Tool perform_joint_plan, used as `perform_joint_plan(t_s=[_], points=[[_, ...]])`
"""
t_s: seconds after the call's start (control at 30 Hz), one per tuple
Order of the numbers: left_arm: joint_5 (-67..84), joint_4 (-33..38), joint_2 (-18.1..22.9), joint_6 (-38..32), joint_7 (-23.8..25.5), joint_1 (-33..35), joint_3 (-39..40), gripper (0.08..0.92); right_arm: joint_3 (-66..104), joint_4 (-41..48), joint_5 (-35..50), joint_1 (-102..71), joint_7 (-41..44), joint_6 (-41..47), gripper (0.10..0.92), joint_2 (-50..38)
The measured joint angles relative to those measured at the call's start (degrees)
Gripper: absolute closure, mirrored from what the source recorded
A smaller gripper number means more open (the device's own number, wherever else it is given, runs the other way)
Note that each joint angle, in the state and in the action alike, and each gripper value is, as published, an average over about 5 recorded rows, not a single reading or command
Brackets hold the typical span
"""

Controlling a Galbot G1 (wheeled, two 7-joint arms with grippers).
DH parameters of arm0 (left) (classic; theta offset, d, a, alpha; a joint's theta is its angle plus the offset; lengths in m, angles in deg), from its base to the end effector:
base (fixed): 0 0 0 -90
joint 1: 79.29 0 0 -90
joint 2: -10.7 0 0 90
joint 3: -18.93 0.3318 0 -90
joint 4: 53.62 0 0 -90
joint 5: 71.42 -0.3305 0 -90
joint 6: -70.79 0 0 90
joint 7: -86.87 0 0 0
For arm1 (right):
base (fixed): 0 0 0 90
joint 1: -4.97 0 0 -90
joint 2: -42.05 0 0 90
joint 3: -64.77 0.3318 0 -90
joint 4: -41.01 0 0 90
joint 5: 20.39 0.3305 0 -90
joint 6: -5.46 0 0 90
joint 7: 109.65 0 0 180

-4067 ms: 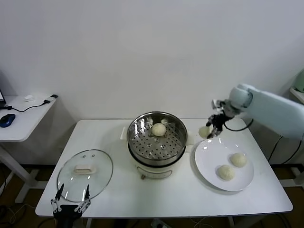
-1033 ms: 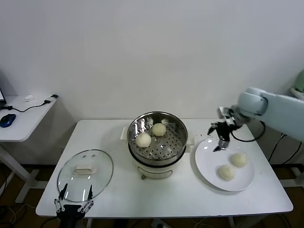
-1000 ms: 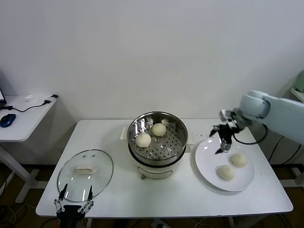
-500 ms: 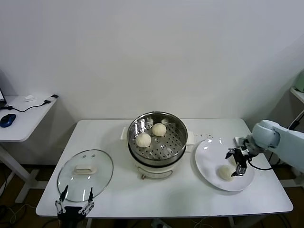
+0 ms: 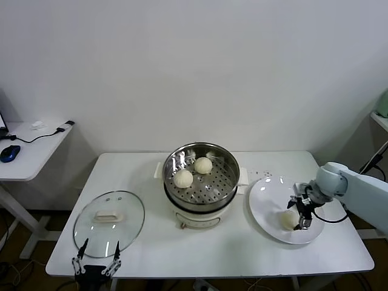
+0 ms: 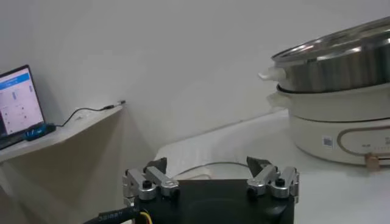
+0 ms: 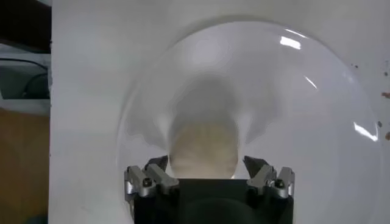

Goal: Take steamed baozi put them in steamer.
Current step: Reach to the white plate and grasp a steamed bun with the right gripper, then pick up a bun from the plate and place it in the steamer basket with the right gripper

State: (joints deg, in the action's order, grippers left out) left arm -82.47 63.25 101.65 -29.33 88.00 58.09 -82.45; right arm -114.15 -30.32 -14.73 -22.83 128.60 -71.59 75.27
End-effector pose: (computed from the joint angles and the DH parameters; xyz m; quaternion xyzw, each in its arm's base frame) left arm 0.0608 0.0551 -0.3368 0.0436 -0.9824 -0.1516 0.1005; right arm 0.4465 -0.1946 -0.2287 0.5034 -0.5478 0.4808 0.4640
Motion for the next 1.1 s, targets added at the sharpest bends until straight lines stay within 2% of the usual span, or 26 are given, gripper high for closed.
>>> perform_joint_plan(t_s=[0.3,0.4,0.8,1.1], points=[[-0.23,-0.28,0.0,0.01,0.0,-0.13,0.1,0.177,0.38,0.76,0.01,-0.55,0.72,0.06,0.425,0.96],[-0.49,-0.34,0.0,0.02,0.0,-0.23,0.3,0.177,0.43,0.77,0.12,-0.58,0.87,0.12,0.455,0.97],[-0.7,-0.24,-0.09,-0.08,0.0,0.06,0.42,0.177,-0.87,0.81,1.15,2.52,1.93,-1.34,0.491,0.7],[-0.85,-0.12,-0.16,-0.17,-0.01,0.3,0.59,0.177,-8.82,2.17,-0.94,17.85,7.51,-14.2,0.488,5.37]])
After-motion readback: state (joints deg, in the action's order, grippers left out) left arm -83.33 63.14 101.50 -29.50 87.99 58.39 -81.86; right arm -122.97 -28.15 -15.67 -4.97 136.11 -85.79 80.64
